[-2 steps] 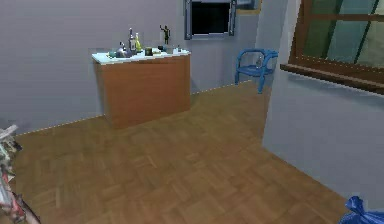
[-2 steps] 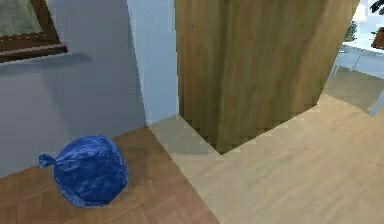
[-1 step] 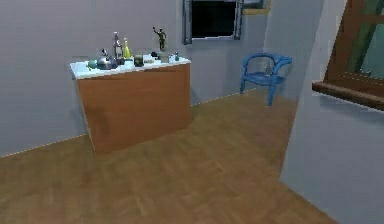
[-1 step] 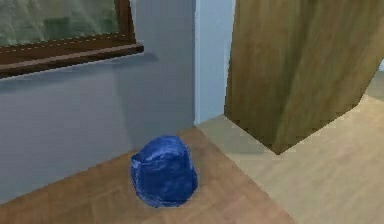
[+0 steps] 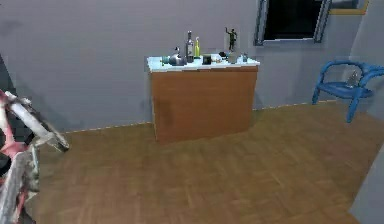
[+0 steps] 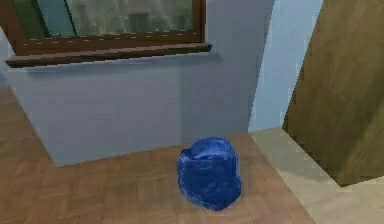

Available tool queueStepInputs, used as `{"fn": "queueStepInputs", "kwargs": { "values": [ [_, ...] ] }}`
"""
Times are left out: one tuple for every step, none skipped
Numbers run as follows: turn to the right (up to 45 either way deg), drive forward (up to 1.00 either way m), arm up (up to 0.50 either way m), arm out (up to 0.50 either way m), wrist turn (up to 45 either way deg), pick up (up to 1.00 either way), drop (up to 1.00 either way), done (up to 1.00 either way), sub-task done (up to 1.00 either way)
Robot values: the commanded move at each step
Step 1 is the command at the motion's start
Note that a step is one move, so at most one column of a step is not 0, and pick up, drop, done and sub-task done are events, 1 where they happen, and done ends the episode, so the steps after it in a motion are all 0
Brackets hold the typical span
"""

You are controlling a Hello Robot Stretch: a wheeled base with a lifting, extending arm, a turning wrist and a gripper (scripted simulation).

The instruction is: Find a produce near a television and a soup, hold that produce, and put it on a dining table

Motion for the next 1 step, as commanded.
{"fn": "queueStepInputs", "kwargs": {
  "values": [
    [0.0,1.0,0.0,0.0,0.0,0.0,0.0,0.0,0.0]
  ]
}}
